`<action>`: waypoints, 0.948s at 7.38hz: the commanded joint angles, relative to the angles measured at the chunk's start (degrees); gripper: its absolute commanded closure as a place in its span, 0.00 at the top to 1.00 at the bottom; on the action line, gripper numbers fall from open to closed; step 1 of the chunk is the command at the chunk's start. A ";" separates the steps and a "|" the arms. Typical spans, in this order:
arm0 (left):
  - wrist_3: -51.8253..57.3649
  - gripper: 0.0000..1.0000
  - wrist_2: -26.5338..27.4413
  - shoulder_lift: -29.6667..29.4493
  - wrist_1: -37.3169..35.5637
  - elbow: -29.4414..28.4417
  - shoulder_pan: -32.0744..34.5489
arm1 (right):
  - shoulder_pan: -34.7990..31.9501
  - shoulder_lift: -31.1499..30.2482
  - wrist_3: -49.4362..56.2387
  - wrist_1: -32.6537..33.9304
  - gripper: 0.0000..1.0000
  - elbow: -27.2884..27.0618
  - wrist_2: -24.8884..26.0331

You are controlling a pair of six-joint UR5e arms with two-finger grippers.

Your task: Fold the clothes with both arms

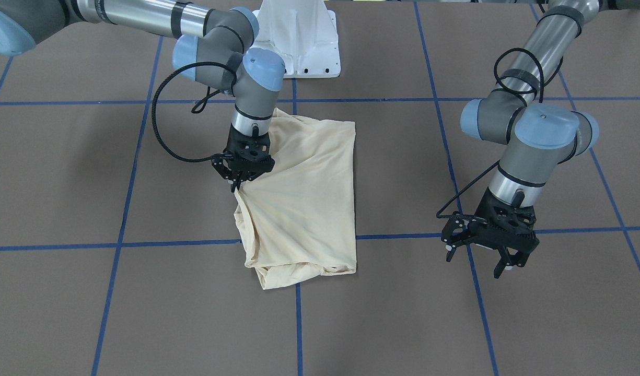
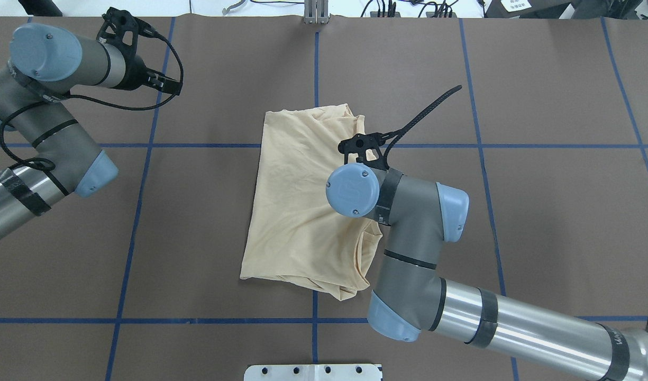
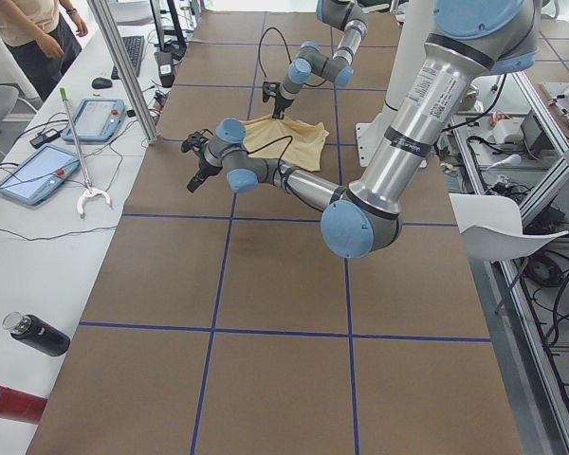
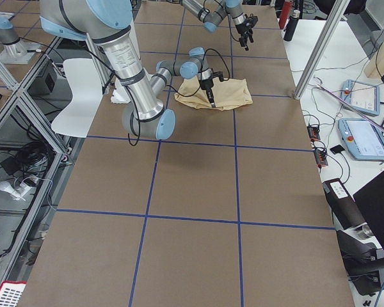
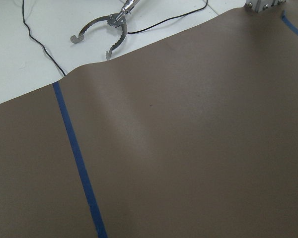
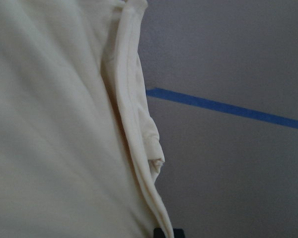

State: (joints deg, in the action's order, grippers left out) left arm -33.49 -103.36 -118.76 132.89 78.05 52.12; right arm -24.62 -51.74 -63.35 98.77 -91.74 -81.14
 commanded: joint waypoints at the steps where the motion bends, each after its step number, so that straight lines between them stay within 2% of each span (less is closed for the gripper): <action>1: 0.00 1.00 0.00 0.02 0.00 0.00 0.00 | -1.39 -0.74 1.21 -2.76 1.00 -2.55 -0.59; 3: 0.00 1.00 -0.09 0.02 0.00 0.09 -0.09 | -1.48 -0.65 -0.54 -8.75 1.00 -3.52 -3.57; 4: -0.18 1.00 -0.18 0.28 -0.09 1.22 -0.09 | -1.75 -1.52 -2.55 -9.03 1.00 -6.84 -4.80; 5: -5.57 1.00 -0.87 2.55 -0.18 5.14 -0.35 | -1.84 -4.57 -5.53 -9.03 1.00 -12.79 -5.60; 6: -12.24 1.00 -4.79 5.79 -0.61 11.36 -1.14 | -1.49 -9.30 -8.51 -9.03 1.00 -19.55 -6.65; 7: -16.48 1.00 -5.10 10.87 -0.70 18.04 -4.97 | -0.88 -12.83 -13.07 -9.12 1.00 -23.18 -6.92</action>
State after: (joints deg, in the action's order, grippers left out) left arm -43.90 -106.87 -113.11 132.41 88.45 50.34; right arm -26.05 -59.88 -71.46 89.78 -109.00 -87.33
